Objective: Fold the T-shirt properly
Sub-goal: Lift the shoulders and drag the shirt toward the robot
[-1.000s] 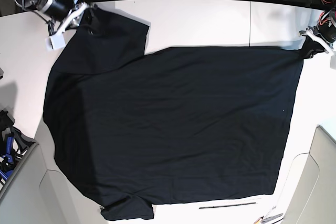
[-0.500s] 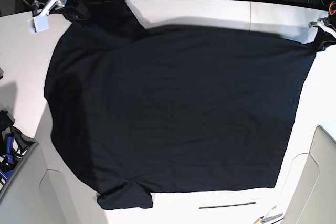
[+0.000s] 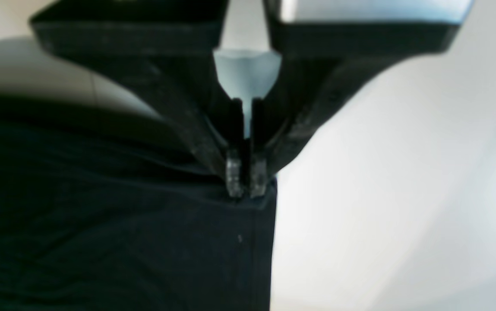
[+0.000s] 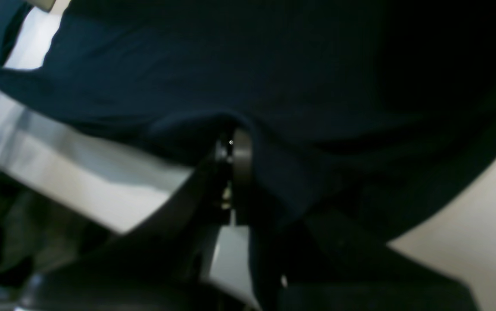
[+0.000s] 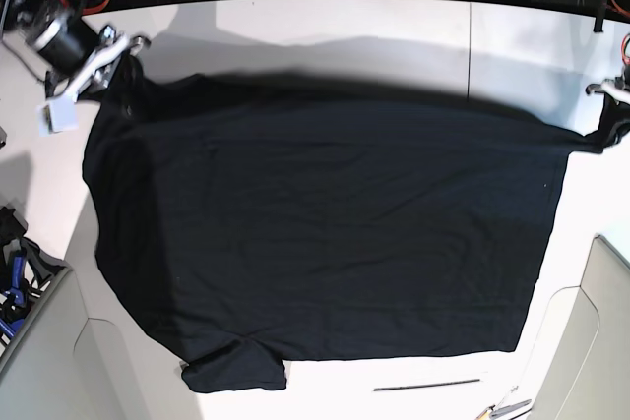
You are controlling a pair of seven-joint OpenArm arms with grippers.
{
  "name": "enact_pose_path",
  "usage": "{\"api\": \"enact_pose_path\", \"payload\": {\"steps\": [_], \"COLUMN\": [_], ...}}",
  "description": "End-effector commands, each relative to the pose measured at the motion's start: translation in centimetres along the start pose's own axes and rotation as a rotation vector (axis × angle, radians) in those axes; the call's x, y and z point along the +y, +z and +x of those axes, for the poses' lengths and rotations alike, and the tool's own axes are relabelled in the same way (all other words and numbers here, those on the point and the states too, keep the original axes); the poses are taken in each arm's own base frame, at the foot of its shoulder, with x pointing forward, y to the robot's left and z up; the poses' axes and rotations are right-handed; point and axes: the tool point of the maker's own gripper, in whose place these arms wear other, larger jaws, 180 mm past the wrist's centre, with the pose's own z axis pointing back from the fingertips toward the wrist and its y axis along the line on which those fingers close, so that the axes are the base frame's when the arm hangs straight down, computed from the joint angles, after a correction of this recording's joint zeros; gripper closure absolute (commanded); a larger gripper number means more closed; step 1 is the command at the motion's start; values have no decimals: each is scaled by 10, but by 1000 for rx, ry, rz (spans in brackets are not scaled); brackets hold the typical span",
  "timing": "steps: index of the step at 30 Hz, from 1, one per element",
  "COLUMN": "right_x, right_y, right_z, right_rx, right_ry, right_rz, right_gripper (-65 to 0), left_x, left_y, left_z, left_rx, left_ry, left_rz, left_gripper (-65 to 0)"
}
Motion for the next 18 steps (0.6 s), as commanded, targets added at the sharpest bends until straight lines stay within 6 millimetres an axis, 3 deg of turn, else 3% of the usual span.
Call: {"api": "enact_pose_path", "payload": {"steps": [1, 7, 12, 18], "right_x": [-2, -36, -65, -72], "right_y": [0, -9, -19, -61], "right_z": [21, 63, 97, 112], "right_rx": [-63, -123, -166, -134], "right_ry": [31, 102, 102, 66], "right_rz": [2, -41, -62, 3], "right_gripper": [0, 0, 0, 0], "left_x": [-1, 1, -1, -1], "left_y": [-1, -29, -59, -89], "left_z": [22, 36, 32, 43], "left_rx": [-62, -86, -74, -74], "left_ry": [-44, -90, -52, -52], "left_rz": [-8, 56, 32, 30], "left_gripper": [0, 0, 0, 0]}}
